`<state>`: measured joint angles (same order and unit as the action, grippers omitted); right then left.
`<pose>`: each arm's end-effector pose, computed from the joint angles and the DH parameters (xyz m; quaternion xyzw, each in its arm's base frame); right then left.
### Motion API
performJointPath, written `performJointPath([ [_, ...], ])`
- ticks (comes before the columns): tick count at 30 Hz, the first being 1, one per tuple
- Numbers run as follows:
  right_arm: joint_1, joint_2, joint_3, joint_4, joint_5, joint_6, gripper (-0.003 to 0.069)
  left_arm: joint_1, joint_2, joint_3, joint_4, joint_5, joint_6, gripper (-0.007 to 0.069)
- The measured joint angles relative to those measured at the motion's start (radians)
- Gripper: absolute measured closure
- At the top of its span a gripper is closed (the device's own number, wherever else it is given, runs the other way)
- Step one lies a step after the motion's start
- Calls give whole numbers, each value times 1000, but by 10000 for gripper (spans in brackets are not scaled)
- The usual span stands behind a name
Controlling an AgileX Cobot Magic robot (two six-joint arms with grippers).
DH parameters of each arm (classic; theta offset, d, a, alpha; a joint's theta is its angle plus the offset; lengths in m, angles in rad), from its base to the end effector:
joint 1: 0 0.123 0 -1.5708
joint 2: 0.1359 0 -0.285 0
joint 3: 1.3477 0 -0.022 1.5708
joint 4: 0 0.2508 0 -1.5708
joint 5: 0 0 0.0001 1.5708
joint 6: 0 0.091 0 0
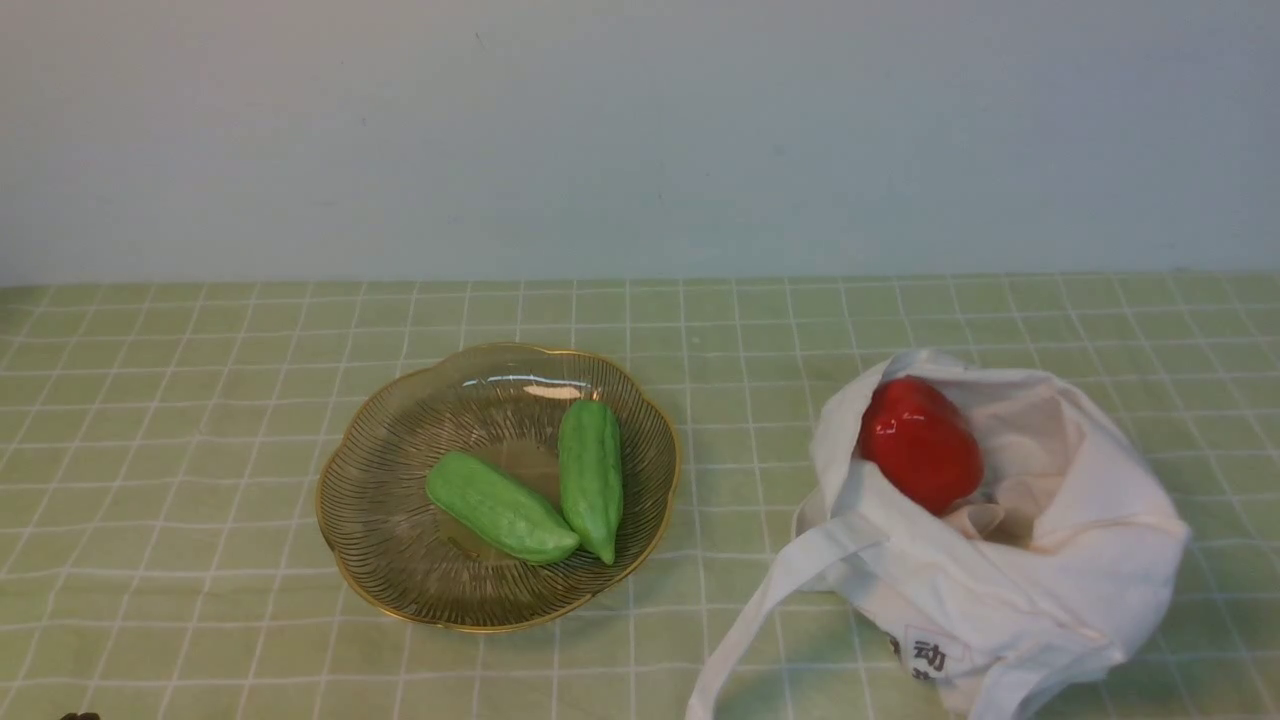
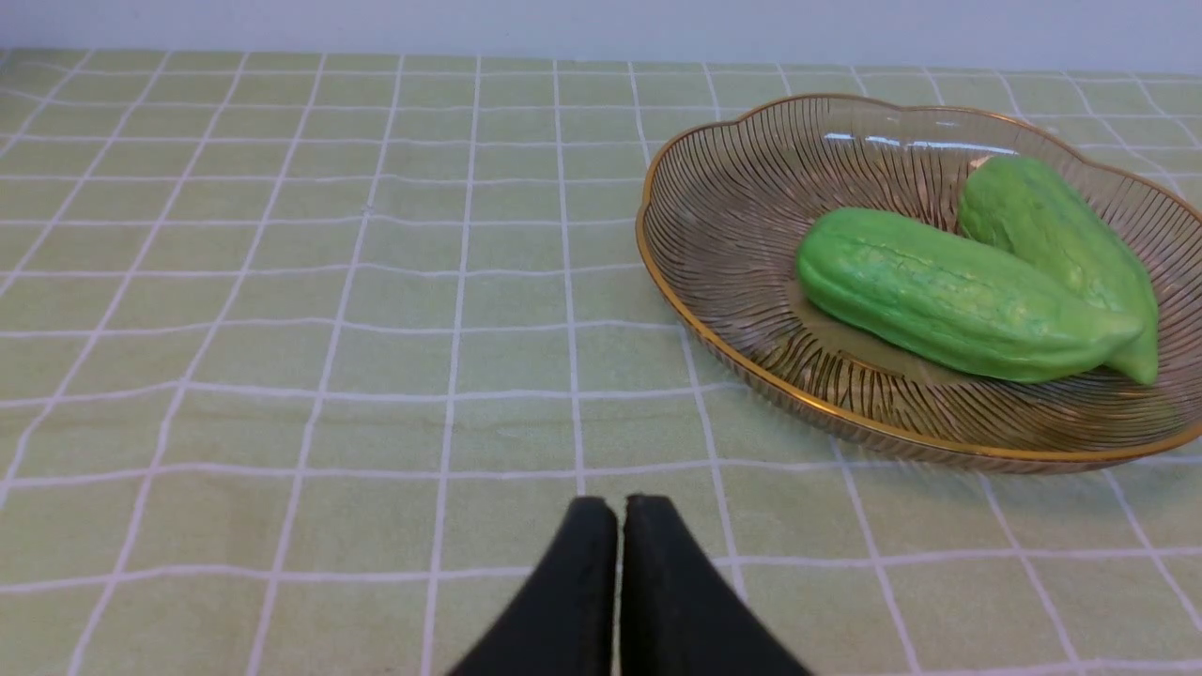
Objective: Take vegetables from bag on green coffee tablecloth place on plate.
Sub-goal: 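Reach for the red bell pepper in the white bag with the right gripper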
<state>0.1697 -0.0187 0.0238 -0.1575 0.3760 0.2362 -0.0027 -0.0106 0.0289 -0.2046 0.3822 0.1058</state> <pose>0.0523 0.0036 0.1728 -0.0149 0.8015 0.0543 0.5954 0.0524 -0.0071 0.1704 -0.0105 0.8063 -0.0563 0.5887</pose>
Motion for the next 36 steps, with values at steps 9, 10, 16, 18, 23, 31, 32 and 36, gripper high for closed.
performJointPath([
  [9,0,0,5,220,-240,148,673,0,0,0,0,0,0,629],
  [10,0,0,5,285,-283,184,673,0,0,0,0,0,0,629],
  [16,0,0,5,382,-353,225,673,0,0,0,0,0,0,629],
  [18,0,0,5,391,-353,223,673,0,0,0,0,0,0,629],
  [23,0,0,5,395,-411,223,673,0,0,0,0,0,0,629],
  [31,0,77,-252,295,-299,219,673,0,0,0,0,0,0,629],
  [32,0,125,-327,262,-225,213,673,0,0,0,0,0,0,629],
  [36,1,319,-546,213,38,121,673,0,0,0,0,0,0,629],
])
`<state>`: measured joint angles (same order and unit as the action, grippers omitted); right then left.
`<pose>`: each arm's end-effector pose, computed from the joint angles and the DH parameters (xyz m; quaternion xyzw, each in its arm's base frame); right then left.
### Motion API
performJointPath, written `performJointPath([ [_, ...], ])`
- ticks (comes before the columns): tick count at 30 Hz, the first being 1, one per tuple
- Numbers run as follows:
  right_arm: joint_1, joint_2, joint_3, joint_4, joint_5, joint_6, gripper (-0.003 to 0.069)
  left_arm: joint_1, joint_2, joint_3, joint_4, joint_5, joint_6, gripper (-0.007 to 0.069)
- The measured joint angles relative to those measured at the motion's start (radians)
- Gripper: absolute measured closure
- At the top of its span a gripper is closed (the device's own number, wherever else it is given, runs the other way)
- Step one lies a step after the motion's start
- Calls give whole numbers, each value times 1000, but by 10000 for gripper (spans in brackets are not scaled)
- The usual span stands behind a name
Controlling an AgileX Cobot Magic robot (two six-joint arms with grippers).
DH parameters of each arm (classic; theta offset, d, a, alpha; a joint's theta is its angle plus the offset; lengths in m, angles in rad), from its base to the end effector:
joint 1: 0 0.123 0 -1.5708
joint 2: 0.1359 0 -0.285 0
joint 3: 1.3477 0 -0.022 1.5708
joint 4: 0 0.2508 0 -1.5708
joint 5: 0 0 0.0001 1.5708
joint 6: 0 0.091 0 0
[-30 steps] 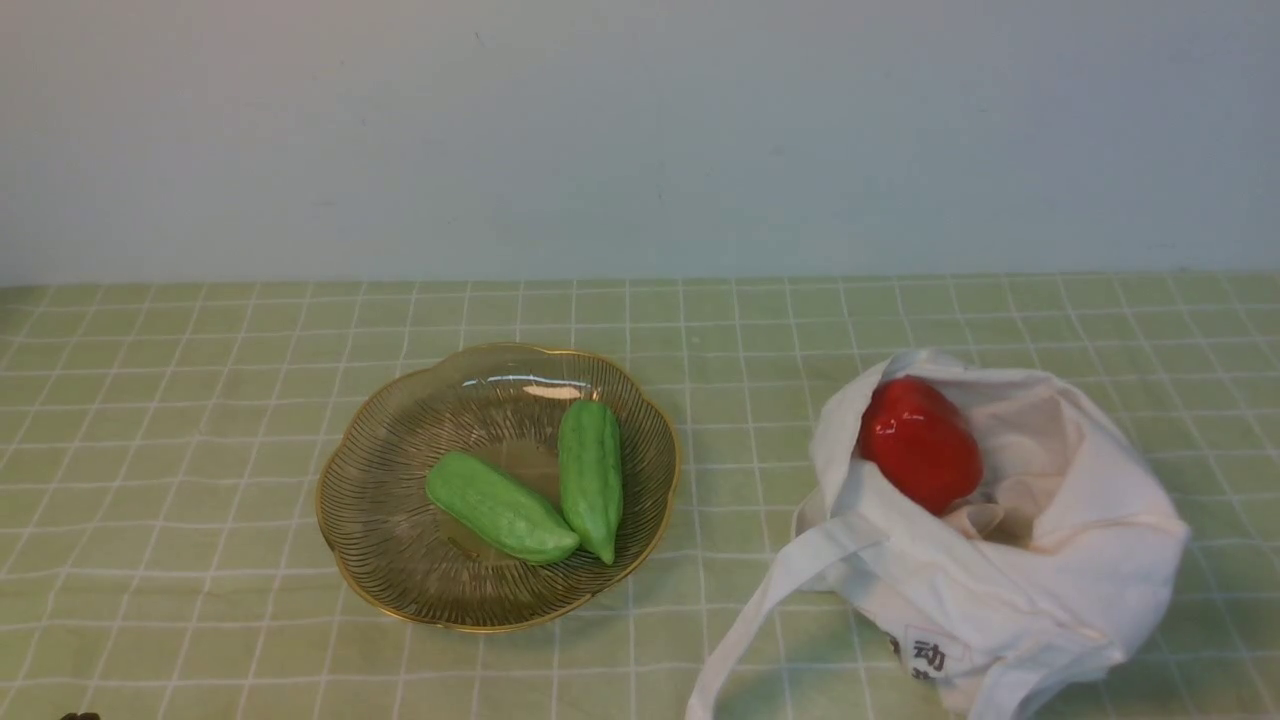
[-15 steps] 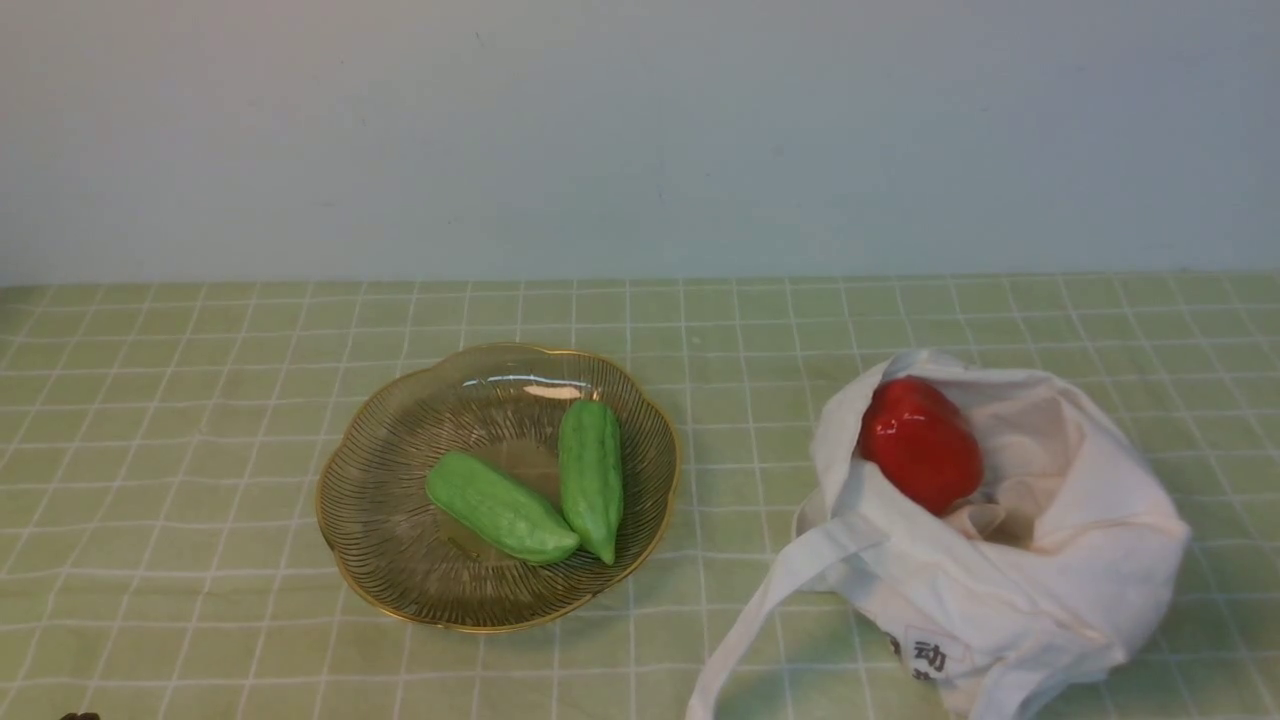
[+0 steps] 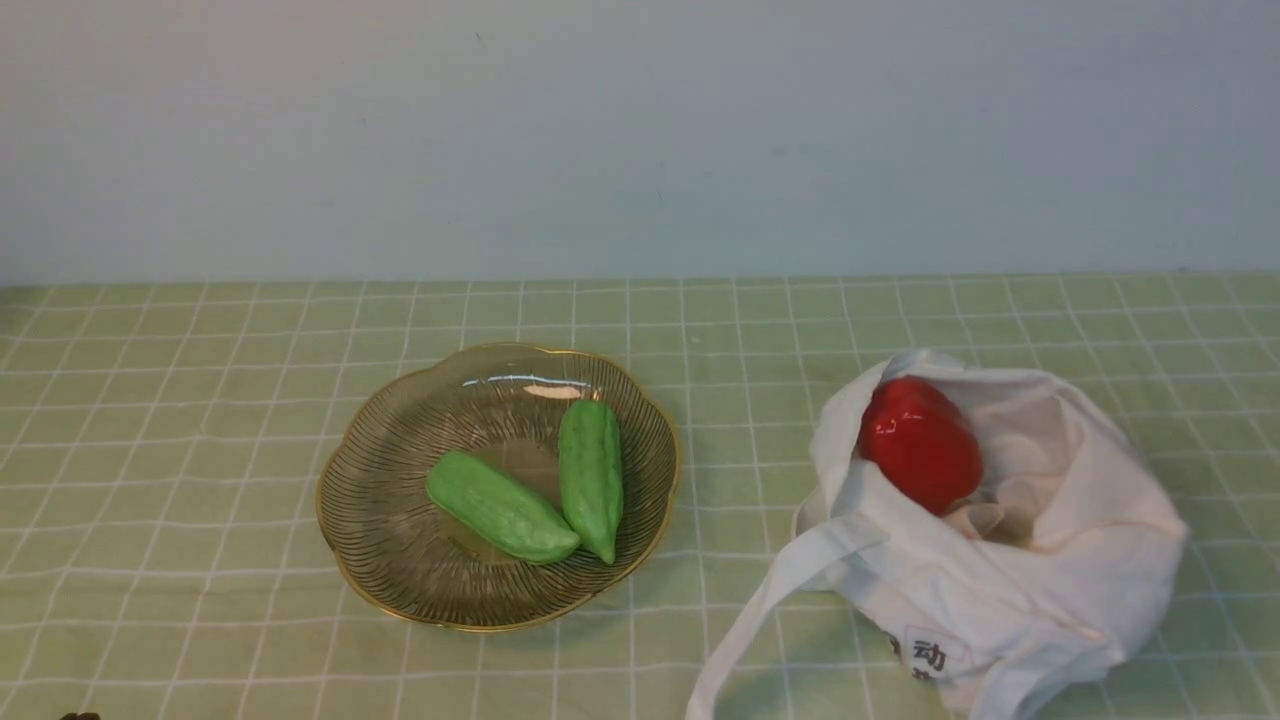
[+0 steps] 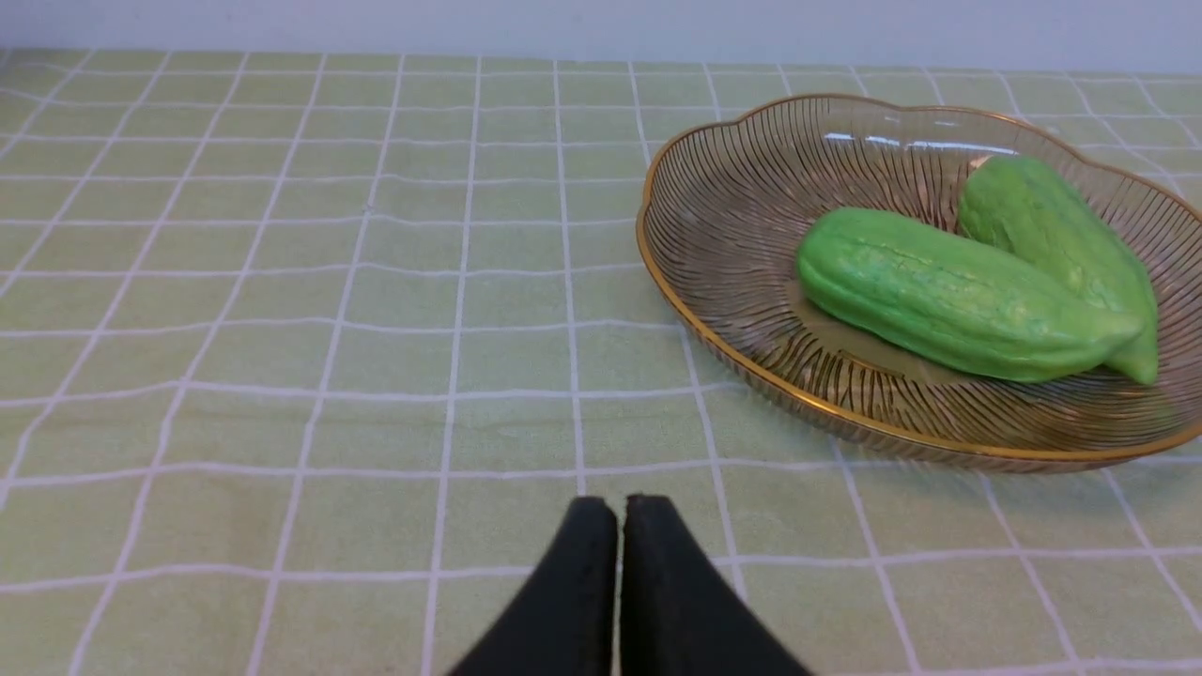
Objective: Take vegetables from bag on green coffee tablecloth place on plate.
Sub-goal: 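Reach for the red bell pepper in the white bag with the right gripper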
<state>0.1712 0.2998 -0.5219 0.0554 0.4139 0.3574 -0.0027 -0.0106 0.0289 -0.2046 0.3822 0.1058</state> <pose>0.0630 0.0130 0.3310 0.0804 0.7385 0.1991 0.6391 0.0524 -0.0071 0.1704 -0.0105 0.8063 -0.0563 0.5887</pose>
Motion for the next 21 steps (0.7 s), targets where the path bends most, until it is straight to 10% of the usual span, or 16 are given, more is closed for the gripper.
performJointPath([
  [8,2,534,-363,148,604,-431,673,0,0,0,0,0,0,629],
  [21,3,996,-540,291,616,-572,633,0,0,0,0,0,0,629],
])
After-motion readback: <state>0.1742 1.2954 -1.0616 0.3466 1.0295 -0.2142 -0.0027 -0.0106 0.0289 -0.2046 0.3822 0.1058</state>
